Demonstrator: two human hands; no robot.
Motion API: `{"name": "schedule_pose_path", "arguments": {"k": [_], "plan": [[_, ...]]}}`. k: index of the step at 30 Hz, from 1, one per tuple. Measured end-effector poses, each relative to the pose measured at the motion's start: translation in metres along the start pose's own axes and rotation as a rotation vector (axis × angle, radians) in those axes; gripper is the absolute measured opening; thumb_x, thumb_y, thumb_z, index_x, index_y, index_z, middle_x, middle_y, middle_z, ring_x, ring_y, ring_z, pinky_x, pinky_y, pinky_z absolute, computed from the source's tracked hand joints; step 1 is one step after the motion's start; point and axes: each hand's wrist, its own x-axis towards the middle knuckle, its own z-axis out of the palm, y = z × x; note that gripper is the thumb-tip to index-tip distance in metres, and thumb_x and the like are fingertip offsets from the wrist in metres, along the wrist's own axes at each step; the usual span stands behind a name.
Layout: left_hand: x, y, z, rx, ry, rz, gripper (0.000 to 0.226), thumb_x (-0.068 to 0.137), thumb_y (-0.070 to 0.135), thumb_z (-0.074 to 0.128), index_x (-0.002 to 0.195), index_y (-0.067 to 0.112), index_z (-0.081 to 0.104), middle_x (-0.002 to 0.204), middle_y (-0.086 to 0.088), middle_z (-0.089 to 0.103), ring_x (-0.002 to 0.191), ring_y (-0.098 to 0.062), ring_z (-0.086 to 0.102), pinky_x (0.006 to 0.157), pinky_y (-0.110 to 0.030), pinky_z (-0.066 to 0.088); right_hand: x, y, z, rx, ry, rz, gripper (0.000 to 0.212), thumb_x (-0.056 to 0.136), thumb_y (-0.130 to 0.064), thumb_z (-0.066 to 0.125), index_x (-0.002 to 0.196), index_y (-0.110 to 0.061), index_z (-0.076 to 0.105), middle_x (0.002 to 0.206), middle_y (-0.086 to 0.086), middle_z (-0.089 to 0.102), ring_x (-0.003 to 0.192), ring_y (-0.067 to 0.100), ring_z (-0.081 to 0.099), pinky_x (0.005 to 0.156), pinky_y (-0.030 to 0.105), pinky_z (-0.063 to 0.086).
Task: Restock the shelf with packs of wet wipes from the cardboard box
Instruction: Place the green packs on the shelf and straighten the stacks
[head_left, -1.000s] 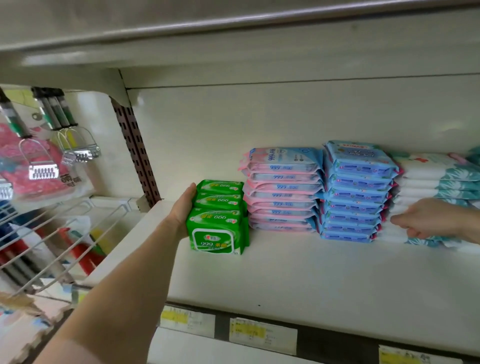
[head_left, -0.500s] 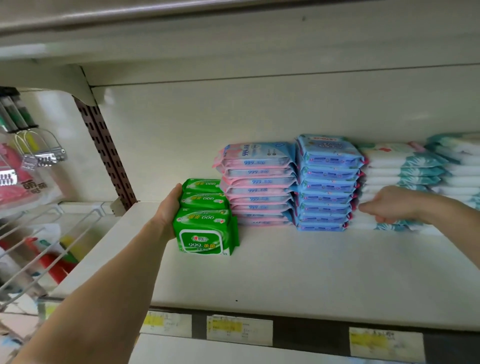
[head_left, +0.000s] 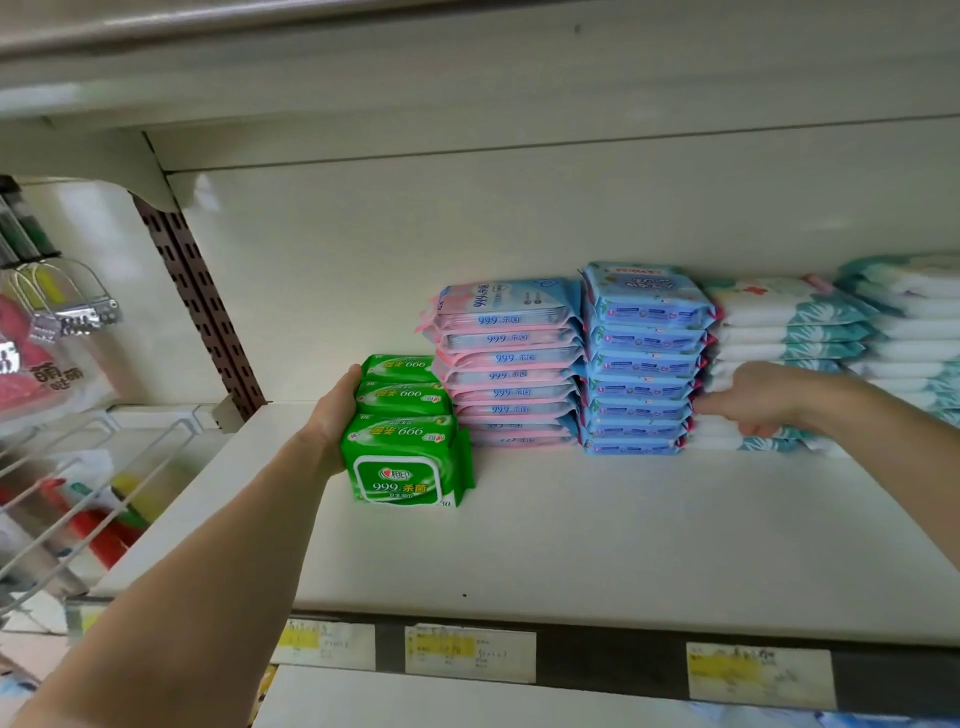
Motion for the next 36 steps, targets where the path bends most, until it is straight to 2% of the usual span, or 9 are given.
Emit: {"name": "schedule_pose_path", "arguments": {"k": [3,6,8,12,15,18,21,27,36], "plan": [[-0.014,0.013,0.01,0.199,0.136,0.087,0.039,0.101,0.043,0.035,0.092,0.012,0.059,0.089,-0.013,0.069,0.068,-0.024,0.068,0.073,-0.033,0.056,-0.005,-0.004,-0.002,-0.115,0.034,-0.045,0.045,0.091,-0.048,0.055,0.069,-0.009,0.05,0.074,0.008,0.057,0.063,0.018,0.05,0.057,0.026,0.04],[-0.017,0.039,0.03,0.503,0.357,0.434,0.035,0.101,0.033,0.039,0.118,0.01,0.059,0.129,-0.012,0.054,0.11,-0.026,0.056,0.097,-0.027,0.034,-0.009,-0.015,-0.007,-0.135,0.06,-0.149,0.04,0.093,-0.036,0.054,0.061,-0.014,0.048,0.068,0.005,0.056,0.059,0.017,0.049,0.055,0.025,0.037],[-0.025,0.052,0.057,0.66,0.326,0.73,0.053,0.095,0.04,0.046,0.138,0.01,0.049,0.143,-0.01,0.047,0.132,-0.024,0.043,0.108,-0.028,0.03,-0.011,-0.026,-0.009,-0.134,0.024,-0.208,0.036,0.095,-0.03,0.052,0.063,-0.013,0.052,0.071,0.007,0.059,0.064,0.021,0.052,0.055,0.023,0.039],[-0.045,0.052,0.135,1.234,0.125,1.126,0.071,0.085,0.058,0.048,0.145,0.021,0.04,0.15,-0.005,0.038,0.139,-0.02,0.032,0.116,-0.041,0.022,-0.015,-0.043,-0.012,-0.181,0.077,-0.269,0.045,0.096,-0.033,0.048,0.058,-0.014,0.034,0.062,0.003,0.038,0.056,0.018,0.032,0.053,0.029,0.025],[-0.049,0.042,0.171,1.646,0.047,1.025,0.076,0.087,0.059,0.049,0.151,0.03,0.022,0.159,-0.002,0.02,0.146,-0.02,0.015,0.118,-0.05,0.008,-0.017,-0.038,-0.013,-0.172,0.036,-0.307,0.042,0.096,-0.032,0.047,0.061,-0.012,0.036,0.066,0.003,0.037,0.061,0.018,0.031,0.057,0.03,0.025],[-0.052,0.037,0.191,1.69,0.026,1.056,0.081,0.088,0.056,0.054,0.153,0.031,0.012,0.16,-0.003,0.015,0.147,-0.023,0.012,0.116,-0.054,0.006,-0.022,-0.021,-0.018,-0.074,0.021,-0.348,0.034,0.094,-0.027,0.051,0.085,0.005,0.059,0.08,0.007,0.051,0.074,0.016,0.041,0.066,0.028,0.033],[-0.058,0.031,0.206,1.761,-0.033,1.074,0.081,0.09,0.053,0.053,0.153,0.033,0.007,0.16,-0.004,0.012,0.147,-0.023,0.011,0.116,-0.056,0.008,-0.026,0.001,-0.028,-0.025,0.024,-0.349,0.027,0.093,-0.023,0.053,0.101,-0.001,0.069,0.098,0.011,0.068,0.079,0.016,0.052,0.073,0.027,0.042],[-0.056,0.024,0.216,1.75,0.009,1.019,0.076,0.09,0.045,0.057,0.152,0.03,0.015,0.159,-0.005,0.013,0.144,-0.027,0.018,0.115,-0.056,0.016,-0.021,0.03,-0.035,0.007,0.045,-0.352,0.034,0.094,-0.02,0.056,0.128,-0.017,0.06,0.135,0.0,0.055,0.122,0.016,0.052,0.107,0.026,0.036],[-0.065,0.019,0.237,1.835,0.113,1.0,0.07,0.092,0.045,0.055,0.151,0.029,0.02,0.154,-0.003,0.025,0.143,-0.025,0.02,0.114,-0.056,0.018,-0.015,0.027,-0.04,0.089,0.091,-0.429,0.031,0.093,-0.024,0.057,0.124,-0.023,0.061,0.128,-0.002,0.056,0.115,0.015,0.052,0.095,0.021,0.036]]}}
